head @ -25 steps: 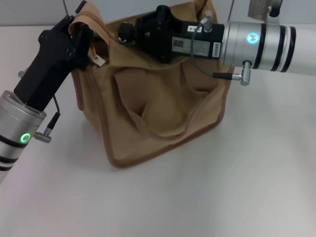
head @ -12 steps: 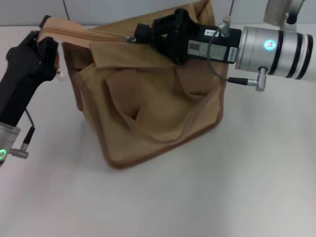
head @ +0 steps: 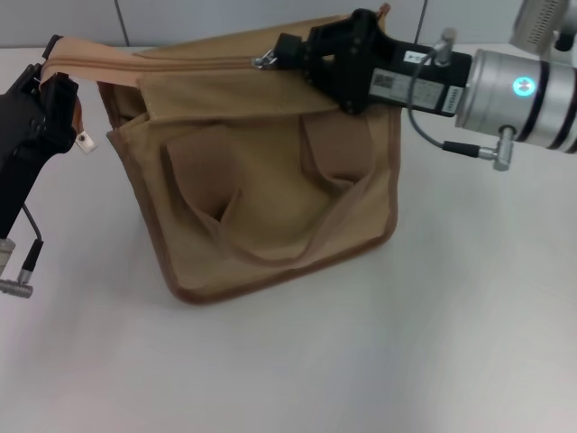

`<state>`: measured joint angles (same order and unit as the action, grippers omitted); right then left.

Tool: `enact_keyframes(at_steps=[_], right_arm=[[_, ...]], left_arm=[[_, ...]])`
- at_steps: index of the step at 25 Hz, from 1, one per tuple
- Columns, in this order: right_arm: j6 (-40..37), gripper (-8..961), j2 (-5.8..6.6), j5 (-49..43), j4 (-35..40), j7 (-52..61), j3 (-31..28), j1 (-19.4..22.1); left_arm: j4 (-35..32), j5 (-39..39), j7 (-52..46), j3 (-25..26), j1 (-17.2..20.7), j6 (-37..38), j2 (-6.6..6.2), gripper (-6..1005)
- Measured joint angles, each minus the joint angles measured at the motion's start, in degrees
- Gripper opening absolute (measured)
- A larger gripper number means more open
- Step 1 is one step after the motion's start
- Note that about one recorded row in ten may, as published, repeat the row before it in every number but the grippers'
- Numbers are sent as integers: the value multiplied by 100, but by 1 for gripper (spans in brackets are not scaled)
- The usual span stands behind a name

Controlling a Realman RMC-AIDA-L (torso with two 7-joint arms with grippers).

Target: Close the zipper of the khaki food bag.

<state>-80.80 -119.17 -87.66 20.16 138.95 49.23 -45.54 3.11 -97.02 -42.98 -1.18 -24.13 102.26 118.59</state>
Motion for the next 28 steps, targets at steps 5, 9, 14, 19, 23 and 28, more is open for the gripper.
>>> enact_keyframes(at_steps=[5, 9, 14, 19, 23, 28], right_arm=[[-57, -4, 15, 182, 170, 13, -6, 328], [-139, -5, 66, 398, 286, 26, -22, 661], [-366, -5, 149, 471, 317, 11, -177, 922], [-868, -6, 149, 503, 211, -314, -798, 1094], [-1233, -6, 145, 534, 136, -562, -1102, 1171], [-1413, 130, 108, 540, 38, -995, -1316, 1456]], left_arm=[[-3, 7, 0, 4, 26, 7, 3, 32], [-4, 10, 0, 13, 44, -18, 5, 31], [-3, 12, 0, 14, 48, -41, 8, 30], [-4, 9, 0, 11, 39, -66, 15, 30], [16, -13, 0, -9, 14, -116, 15, 30], [50, -22, 0, -36, 7, -188, 31, 31]])
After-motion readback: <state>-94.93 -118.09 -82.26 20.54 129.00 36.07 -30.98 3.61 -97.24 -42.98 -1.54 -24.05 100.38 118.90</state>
